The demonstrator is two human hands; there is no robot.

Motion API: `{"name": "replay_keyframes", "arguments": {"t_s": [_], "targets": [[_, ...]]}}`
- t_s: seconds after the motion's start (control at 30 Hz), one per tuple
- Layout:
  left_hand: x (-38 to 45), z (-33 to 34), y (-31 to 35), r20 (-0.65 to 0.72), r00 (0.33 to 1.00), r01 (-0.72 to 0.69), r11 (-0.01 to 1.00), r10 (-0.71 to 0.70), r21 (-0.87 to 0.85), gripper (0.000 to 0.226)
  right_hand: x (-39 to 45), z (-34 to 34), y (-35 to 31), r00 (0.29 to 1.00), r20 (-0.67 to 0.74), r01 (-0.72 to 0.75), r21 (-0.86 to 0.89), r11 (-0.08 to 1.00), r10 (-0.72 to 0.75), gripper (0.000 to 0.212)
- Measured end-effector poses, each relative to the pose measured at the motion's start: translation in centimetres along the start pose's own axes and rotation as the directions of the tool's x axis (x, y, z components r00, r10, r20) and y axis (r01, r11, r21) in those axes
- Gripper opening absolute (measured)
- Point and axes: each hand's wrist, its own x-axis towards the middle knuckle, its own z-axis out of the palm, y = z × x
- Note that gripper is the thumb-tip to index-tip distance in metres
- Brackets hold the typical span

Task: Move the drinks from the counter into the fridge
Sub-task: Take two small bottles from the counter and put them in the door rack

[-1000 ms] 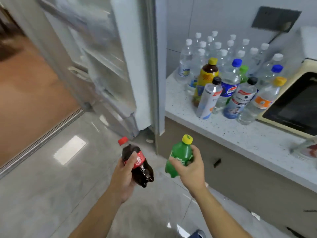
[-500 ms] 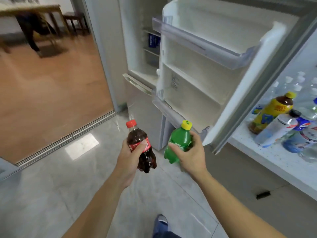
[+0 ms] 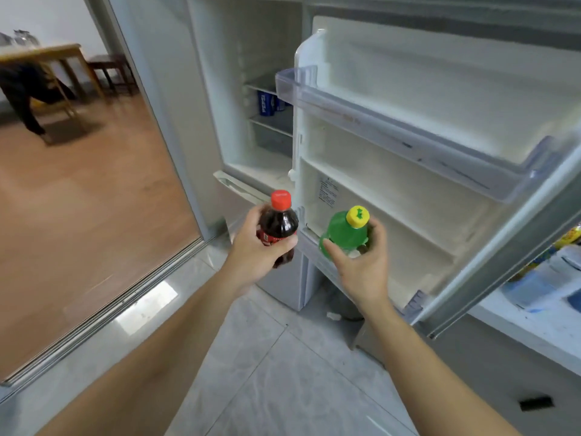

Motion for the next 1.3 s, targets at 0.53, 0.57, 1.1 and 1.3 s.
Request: {"name": "replay_keyframes", "arguments": {"t_s": [0.53,0.57,1.1,1.3], "targets": [[18.1,2.8,-3.9,0.428,0.898,-0.312,0.826,0.097,0.469,0.063,7.1,6.1,3.1,0.963,-0.126,-0.27,-0.468,0.841,0.239,0.069],[18.6,2.7,-4.4,0.446,0.889,-0.34,0.807,0.107,0.483,0.062,7.4,6.6,3.4,0.953,-0.129,-0.301,-0.5,0.812,0.274,0.069],[19.8,0.0,-10.1,0.445,0.853,-0.415,0.871,0.272,0.262,0.066,8.5,9.7,4.7,0.821,-0.194,-0.519,-0.646,0.56,0.537,0.071],[16.8,-0.2,-10.3,0.173,0.876,-0.474,0.871,0.45,0.13,0.044,5.4,8.7,3.1,0.913,-0.283,-0.407,-0.572,0.712,0.294,0.052]]}}
